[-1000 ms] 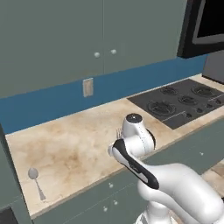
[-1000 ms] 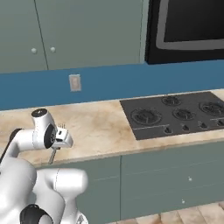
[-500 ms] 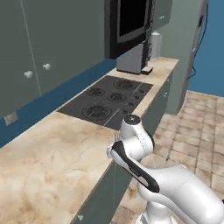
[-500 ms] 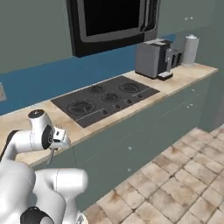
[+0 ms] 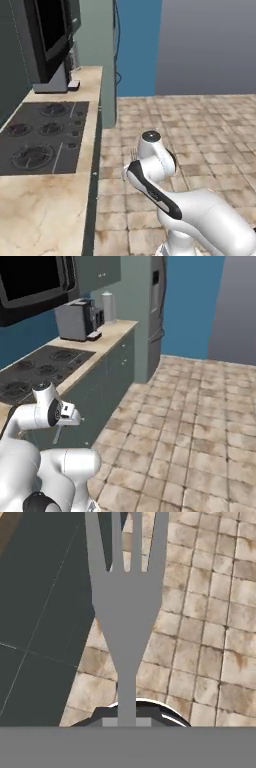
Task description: Take the fork and place it on the left side of the plate. Then take the spoon and place it on the right side of the plate. Make sure they're directly next to the plate.
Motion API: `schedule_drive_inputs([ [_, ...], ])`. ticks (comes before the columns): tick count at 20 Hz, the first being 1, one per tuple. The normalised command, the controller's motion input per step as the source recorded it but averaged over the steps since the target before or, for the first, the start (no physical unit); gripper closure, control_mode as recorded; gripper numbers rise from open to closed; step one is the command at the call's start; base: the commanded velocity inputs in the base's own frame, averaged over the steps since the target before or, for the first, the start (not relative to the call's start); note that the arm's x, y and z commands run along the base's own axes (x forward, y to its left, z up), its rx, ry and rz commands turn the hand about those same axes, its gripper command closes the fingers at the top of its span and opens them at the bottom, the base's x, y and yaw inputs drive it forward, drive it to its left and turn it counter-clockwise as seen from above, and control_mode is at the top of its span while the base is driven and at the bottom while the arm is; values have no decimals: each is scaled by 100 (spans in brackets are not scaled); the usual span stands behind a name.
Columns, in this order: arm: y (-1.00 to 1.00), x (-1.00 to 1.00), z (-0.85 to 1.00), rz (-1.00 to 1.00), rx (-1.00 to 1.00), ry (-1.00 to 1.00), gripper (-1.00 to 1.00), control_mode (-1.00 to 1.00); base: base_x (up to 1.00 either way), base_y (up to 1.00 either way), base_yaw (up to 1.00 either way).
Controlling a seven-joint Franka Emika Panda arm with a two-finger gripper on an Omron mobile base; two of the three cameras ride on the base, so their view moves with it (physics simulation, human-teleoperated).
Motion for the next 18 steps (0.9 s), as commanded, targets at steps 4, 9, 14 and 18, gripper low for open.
schedule_drive_inputs([
  [4, 0, 0, 0, 0, 0, 0, 100, 100, 0, 0, -90],
  [9, 0, 0, 0, 0, 0, 0, 100, 100, 0, 0, -93],
  [14, 0, 0, 0, 0, 0, 0, 100, 100, 0, 0, -94],
  [18, 0, 0, 0, 0, 0, 0, 100, 100, 2, 0, -90],
])
